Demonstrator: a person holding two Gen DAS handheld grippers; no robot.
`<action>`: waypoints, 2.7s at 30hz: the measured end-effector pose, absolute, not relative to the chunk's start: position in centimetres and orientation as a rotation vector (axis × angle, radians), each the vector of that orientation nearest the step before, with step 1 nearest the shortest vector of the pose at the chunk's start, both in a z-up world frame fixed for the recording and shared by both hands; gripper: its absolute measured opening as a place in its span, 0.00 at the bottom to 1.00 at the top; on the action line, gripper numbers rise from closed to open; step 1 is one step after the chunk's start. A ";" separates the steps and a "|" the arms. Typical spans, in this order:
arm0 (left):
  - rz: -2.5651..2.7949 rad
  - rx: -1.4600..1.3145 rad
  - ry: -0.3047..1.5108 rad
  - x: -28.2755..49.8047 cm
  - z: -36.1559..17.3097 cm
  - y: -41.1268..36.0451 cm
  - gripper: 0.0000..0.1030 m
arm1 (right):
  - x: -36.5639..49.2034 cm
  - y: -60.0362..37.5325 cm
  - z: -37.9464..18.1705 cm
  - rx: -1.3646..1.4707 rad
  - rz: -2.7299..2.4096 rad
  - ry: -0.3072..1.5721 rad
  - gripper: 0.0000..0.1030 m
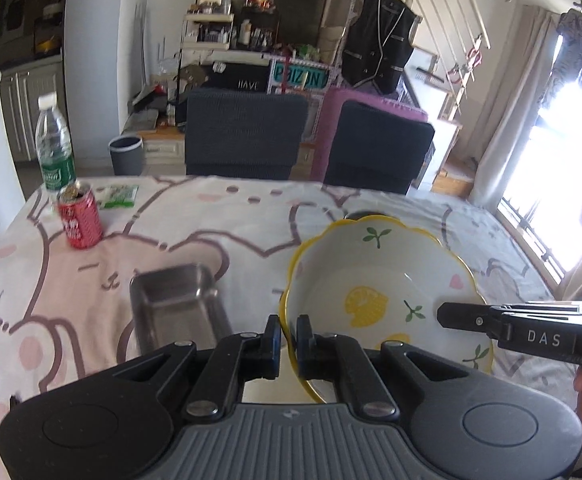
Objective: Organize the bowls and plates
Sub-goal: 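Lift the lemon-print bowl off the table with both grippers, then carry the lemon-print bowl and lower it into the cream bowl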
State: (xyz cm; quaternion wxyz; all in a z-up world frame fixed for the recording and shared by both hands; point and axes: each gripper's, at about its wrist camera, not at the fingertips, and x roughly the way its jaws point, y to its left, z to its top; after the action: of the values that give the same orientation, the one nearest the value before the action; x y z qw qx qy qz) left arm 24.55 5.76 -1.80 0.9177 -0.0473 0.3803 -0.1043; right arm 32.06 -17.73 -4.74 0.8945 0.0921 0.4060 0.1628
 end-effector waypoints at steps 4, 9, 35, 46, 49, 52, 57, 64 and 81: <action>-0.211 -0.135 0.846 24.8 -3.3 6.5 0.08 | 32.5 -17.0 -5.3 0.158 0.342 0.905 0.12; -0.212 -0.181 0.933 25.1 -5.4 7.2 0.08 | 32.6 -16.2 -6.3 0.107 0.341 0.968 0.12; -0.224 0.016 1.121 26.0 -10.7 4.8 0.13 | 33.5 -13.3 -10.0 -0.072 0.322 1.137 0.12; -0.229 0.062 1.151 26.2 -11.6 4.1 0.14 | 33.4 -13.0 -10.2 -0.111 0.332 1.146 0.11; -0.234 0.067 1.150 26.3 -11.7 4.1 0.14 | 33.5 -13.0 -10.2 -0.110 0.330 1.146 0.11; -0.241 0.079 1.151 26.2 -11.7 3.9 0.14 | 33.6 -13.0 -10.4 -0.120 0.323 1.154 0.11; -0.247 0.088 1.152 26.2 -11.7 4.0 0.14 | 33.8 -12.9 -10.8 -0.130 0.318 1.171 0.11; -0.272 0.079 1.148 26.2 -11.5 3.9 0.13 | 33.6 -12.2 -10.5 -0.025 0.475 1.176 0.00; -0.308 0.101 1.143 26.1 -11.5 4.0 0.14 | 34.2 -12.7 -10.5 -0.026 0.419 1.158 0.01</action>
State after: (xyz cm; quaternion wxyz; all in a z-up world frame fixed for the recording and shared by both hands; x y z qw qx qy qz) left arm 26.08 4.01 -11.51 0.8286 0.0474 0.5386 -0.1452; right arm 34.25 -12.73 -10.47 0.8162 -0.0124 0.5431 0.1967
